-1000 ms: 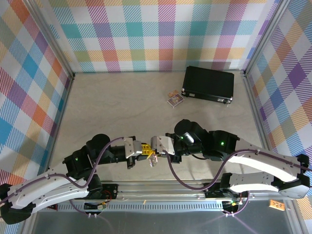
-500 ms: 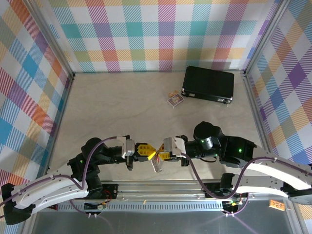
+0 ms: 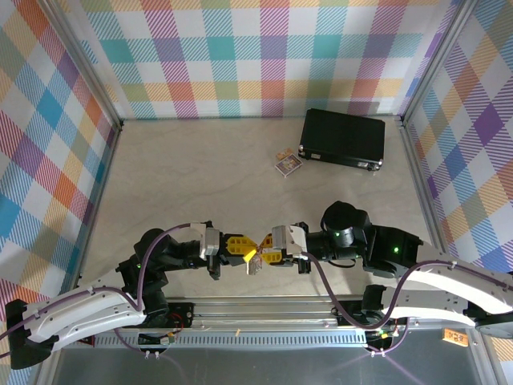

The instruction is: Put the keys on the keyring

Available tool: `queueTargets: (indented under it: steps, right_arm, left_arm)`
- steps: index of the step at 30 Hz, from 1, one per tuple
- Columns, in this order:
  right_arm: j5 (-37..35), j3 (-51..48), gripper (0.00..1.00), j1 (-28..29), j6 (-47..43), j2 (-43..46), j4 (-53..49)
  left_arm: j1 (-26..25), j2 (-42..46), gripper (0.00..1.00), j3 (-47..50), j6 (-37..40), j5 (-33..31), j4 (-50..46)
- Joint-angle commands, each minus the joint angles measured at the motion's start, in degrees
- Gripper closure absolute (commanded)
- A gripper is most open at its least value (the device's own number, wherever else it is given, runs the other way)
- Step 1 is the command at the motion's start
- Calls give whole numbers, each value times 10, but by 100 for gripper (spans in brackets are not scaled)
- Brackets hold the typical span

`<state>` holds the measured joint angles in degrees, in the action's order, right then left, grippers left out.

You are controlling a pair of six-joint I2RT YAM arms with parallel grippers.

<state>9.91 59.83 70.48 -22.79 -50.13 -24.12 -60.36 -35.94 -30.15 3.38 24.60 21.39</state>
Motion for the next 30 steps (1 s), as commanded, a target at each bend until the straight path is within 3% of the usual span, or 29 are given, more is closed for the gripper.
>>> queueTargets:
  steps: [1,5,10,15,19,27,30]
  right_arm:
    - [21,0,85,3,1,-6,24]
    - [3,5,100,3,-5,-10,18]
    - [-5,38,100,3,-25,-23,-32]
    - [-15,108,100,3,-44,-83,-127]
    - [-4,127,100,3,-43,-113,-150]
    - [12,124,100,2,-35,-101,-150]
    - [10,123,100,2,-31,-95,-147]
  left_arm:
    - [1,3,100,-3,-7,-11,38]
    - [1,9,100,-12,3,-13,6]
    - [1,25,100,-68,85,-50,-167]
    - [0,-3,83,-131,136,-104,-308]
    - [-2,-32,78,-160,147,-97,-349]
    - [-5,-35,100,-164,154,-107,-350]
    - [-5,-28,100,-154,142,-105,-323]
